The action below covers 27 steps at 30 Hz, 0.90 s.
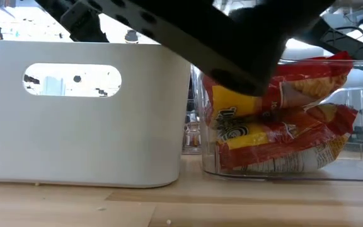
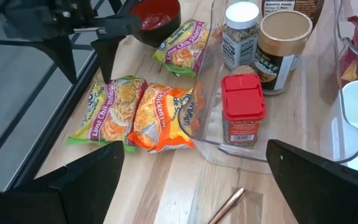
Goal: Pick & Place Food Item
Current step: Put the top green noodle pack into the bottom transparent bin
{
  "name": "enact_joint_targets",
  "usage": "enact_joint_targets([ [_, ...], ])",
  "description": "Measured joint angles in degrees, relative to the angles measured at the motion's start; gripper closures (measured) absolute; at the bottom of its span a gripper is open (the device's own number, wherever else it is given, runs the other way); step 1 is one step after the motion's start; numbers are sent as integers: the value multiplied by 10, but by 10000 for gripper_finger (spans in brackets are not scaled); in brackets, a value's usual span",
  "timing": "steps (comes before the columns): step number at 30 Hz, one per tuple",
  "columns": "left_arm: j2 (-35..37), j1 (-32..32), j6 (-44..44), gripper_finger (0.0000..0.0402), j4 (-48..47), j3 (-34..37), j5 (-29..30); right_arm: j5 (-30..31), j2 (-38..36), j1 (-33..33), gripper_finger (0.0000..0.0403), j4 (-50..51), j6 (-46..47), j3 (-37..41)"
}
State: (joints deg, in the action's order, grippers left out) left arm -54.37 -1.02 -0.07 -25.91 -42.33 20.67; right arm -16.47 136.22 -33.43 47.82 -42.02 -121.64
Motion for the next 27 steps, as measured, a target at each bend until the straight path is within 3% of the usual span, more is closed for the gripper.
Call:
enact_joint_targets([
  [11, 0, 0, 0, 15, 1, 0, 0, 26, 9, 7, 128, 2, 15, 0],
  [16, 0, 0, 0, 15, 3, 0, 0, 68, 10, 6, 128, 44, 2, 0],
  [27, 0, 0, 1, 15, 3, 0, 0, 29, 10, -13, 128, 66, -6, 0],
])
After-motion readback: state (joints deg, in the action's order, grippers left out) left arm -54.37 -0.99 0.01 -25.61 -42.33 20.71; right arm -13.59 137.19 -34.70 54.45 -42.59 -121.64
